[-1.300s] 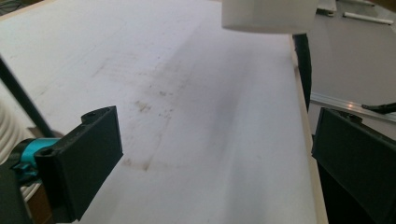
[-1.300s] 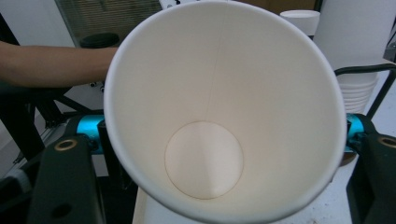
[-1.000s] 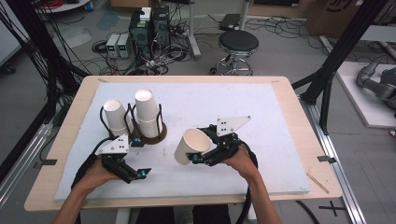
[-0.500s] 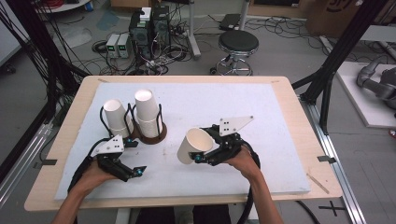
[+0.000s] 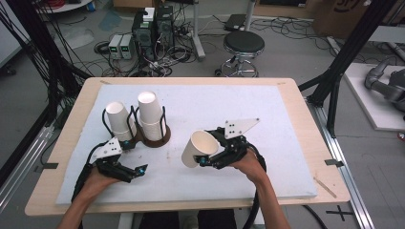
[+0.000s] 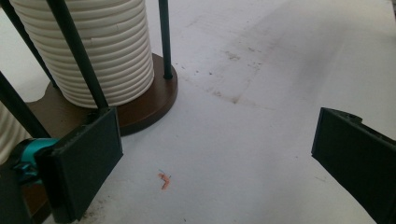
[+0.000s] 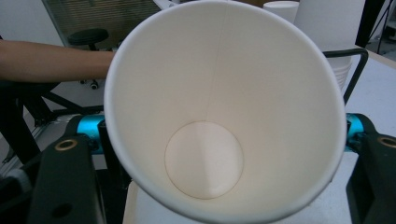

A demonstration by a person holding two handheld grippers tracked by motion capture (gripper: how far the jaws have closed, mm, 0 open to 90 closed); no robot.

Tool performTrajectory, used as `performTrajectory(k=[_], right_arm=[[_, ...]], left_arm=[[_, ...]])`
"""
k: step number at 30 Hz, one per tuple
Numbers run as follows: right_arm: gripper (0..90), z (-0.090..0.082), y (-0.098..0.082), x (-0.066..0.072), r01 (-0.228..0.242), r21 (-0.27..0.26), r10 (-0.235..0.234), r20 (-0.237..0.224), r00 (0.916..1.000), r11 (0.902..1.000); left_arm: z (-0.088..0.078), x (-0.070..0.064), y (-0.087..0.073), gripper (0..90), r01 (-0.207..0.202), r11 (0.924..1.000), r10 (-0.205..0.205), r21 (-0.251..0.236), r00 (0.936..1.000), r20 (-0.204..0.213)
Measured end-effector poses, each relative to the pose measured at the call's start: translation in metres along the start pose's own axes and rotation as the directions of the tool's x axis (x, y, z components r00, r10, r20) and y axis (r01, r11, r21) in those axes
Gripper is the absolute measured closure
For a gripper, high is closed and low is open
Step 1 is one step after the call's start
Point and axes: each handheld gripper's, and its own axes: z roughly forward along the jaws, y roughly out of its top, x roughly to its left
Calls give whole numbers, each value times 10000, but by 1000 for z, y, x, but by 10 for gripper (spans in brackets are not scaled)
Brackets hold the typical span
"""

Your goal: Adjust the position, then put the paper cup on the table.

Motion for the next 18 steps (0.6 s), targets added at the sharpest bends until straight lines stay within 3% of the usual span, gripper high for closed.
performTrajectory(k=[18], right_arm=[[273, 1, -1, -5, -46, -82, 48, 259, 9997, 10000]], left_arm=[[0, 2, -3, 17, 89, 9999, -89, -67, 9999, 78]])
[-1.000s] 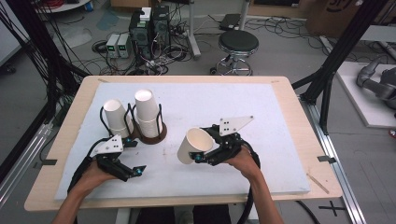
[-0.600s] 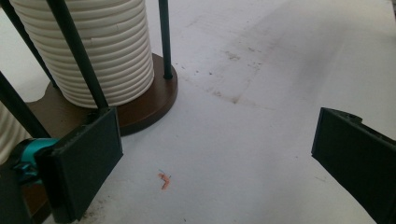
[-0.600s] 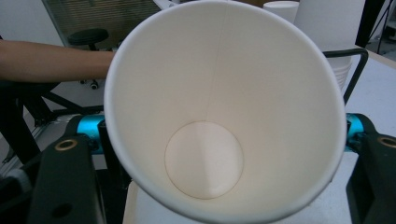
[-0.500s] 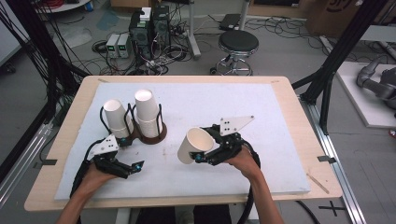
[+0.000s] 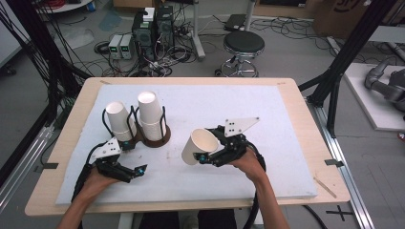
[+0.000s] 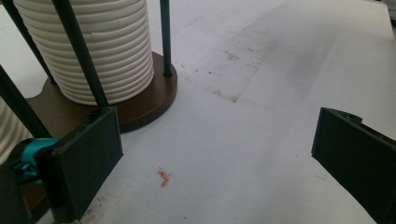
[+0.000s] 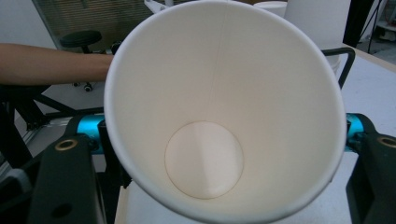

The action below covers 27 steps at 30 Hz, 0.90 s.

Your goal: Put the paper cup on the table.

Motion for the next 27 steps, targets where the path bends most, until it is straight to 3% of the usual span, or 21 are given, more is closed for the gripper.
performTrajectory(k=[17, 27], right_arm=[[273, 9, -2, -6, -239, 519, 195, 844, 9962, 9984], [276, 23, -3, -13, -459, 1270, 207, 1936, 9809, 9908]], left_arm=[[0, 0, -1, 17, -36, 10000, 36, 1, 9999, 93], [0, -1, 0, 17, -140, 9999, 140, 31, 9999, 65]])
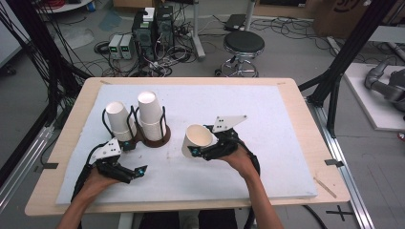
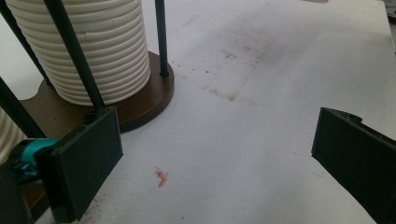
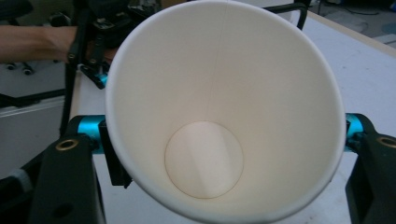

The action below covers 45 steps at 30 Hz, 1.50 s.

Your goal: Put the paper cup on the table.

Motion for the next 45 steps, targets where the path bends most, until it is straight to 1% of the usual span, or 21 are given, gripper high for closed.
performTrajectory(k=[3, 5, 6, 7, 8, 9, 11, 12, 14, 16, 17, 19, 20, 22, 23, 27, 32, 37, 38, 42, 45], right_arm=[[276, 6, 1, -1, -73, 234, 66, 286, 9996, 9997], [276, 11, 2, -2, -67, 395, 45, 570, 9984, 9992], [275, 14, 2, -2, -163, 504, 132, 608, 9981, 9986], [275, 16, 2, -3, -79, 543, 37, 778, 9970, 9985], [275, 18, 2, -3, -140, 661, 84, 847, 9964, 9977], [274, 21, 2, -4, -156, 681, 102, 795, 9968, 9976], [274, 25, 3, -4, -111, 804, 34, 944, 9955, 9967], [274, 27, 3, -5, -172, 796, 97, 945, 9955, 9967], [274, 30, 3, -5, -144, 905, 37, 1173, 9931, 9958], [274, 32, 2, -6, -275, 997, 158, 1164, 9931, 9946], [274, 34, 2, -6, -200, 1066, 60, 1304, 9914, 9941], [274, 37, 2, -7, -309, 1219, 139, 1383, 9903, 9921], [275, 38, 2, -7, -294, 1281, 92, 1555, 9878, 9913], [275, 41, 1, -8, -356, 1326, 146, 1562, 9876, 9905], [275, 42, 1, -8, -293, 1399, 55, 1672, 9859, 9897], [275, 49, 1, -8, -349, 1737, 23, 1844, 9829, 9842], [275, 56, -1, -10, -336, 2036, -58, 1897, 9818, 9785], [275, 67, -3, -10, -369, 2578, -172, 2046, 9787, 9655], [275, 70, -4, -11, -369, 2774, -224, 2074, 9780, 9600], [274, 73, -4, -11, -422, 2634, -154, 2131, 9769, 9638], [273, 72, -5, -12, -526, 2664, -51, 2113, 9774, 9624]], left_arm=[[0, 0, 0, 17, 28, 10000, -28, 6, 10000, -12], [0, 0, 0, 17, 58, 10000, -58, -11, 10000, -14], [0, 0, 0, 17, 64, 10000, -64, -18, 10000, -4], [0, 0, 0, 17, 64, 10000, -64, -9, 10000, -32], [0, 0, 0, 17, 62, 10000, -62, 5, 10000, -42], [0, 0, 0, 17, -12, 10000, 12, 45, 10000, -34], [1, -1, 0, 18, -8, 10000, 8, 49, 10000, -58], [1, -1, 0, 17, -2, 10000, 2, 56, 10000, -56], [1, 0, 0, 17, 5, 10000, -5, 58, 10000, -35], [1, 0, 0, 17, 5, 10000, -5, 60, 10000, -20], [1, 0, 0, 17, 11, 10000, -10, 62, 10000, -17], [1, 0, 0, 17, 17, 10000, -17, 60, 10000, -51], [1, 0, 0, 17, 10, 10000, -10, 59, 10000, -52], [1, -1, 0, 17, -25, 10000, 25, 52, 10000, -80], [1, -1, 0, 18, -61, 10000, 61, 75, 10000, -75], [1, -1, 0, 17, -100, 9999, 101, 113, 9999, -66], [1, -2, 0, 17, -92, 9999, 92, 91, 9999, -71], [1, -2, 0, 18, -103, 9999, 104, 88, 9999, -94], [1, -2, 0, 18, -103, 9999, 104, 86, 9999, -92], [1, -2, 0, 17, -109, 9999, 110, 89, 9999, -101], [1, -2, 0, 18, -122, 9999, 123, 98, 9999, -94]])
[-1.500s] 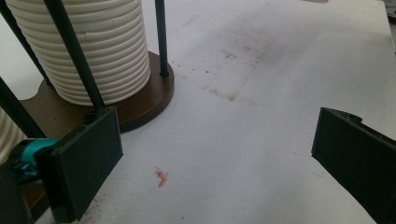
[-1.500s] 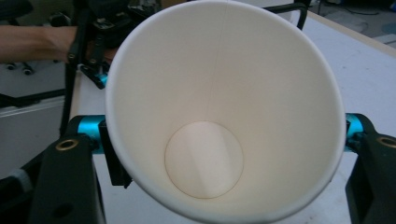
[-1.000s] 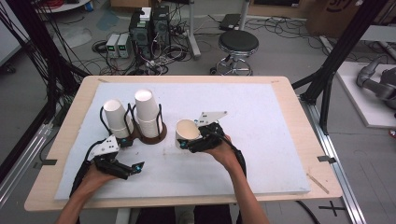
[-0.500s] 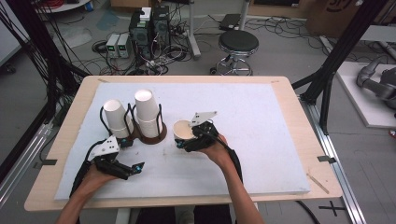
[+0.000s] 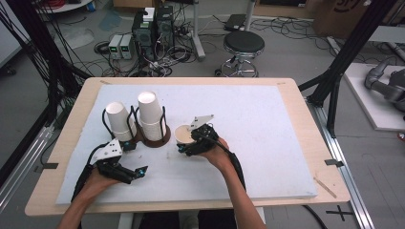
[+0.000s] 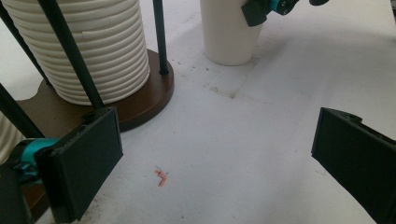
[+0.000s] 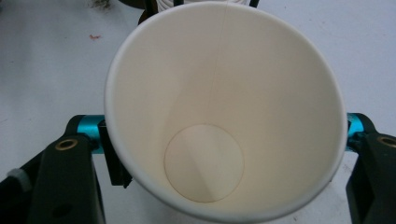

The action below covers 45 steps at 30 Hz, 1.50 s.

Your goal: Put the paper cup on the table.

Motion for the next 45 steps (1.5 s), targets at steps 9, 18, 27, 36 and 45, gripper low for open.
performTrajectory(k=[9, 18, 27, 36, 45], right_arm=[[247, 0, 0, 0, 72, 66, -72, 11, 10000, 10000], [187, 5, -3, 1, -43, 433, 47, -88, 10000, 9991], [187, 4, -7, -1, -195, 516, 205, -193, 9996, 9985], [187, -1, -13, -1, -91, 576, 106, -252, 9996, 9983], [187, -28, -28, -4, 50, 311, -41, -296, 9996, 9995]], left_arm=[[0, 0, 0, 18, -61, 10000, 61, 40, 10000, -13], [0, -1, 0, 17, -79, 10000, 79, 43, 10000, -16], [0, -1, 0, 18, -73, 10000, 73, 28, 10000, -7], [0, -1, 0, 18, -122, 9999, 122, 30, 9999, 4], [0, 0, 0, 18, -74, 10000, 74, 40, 10000, 45]])
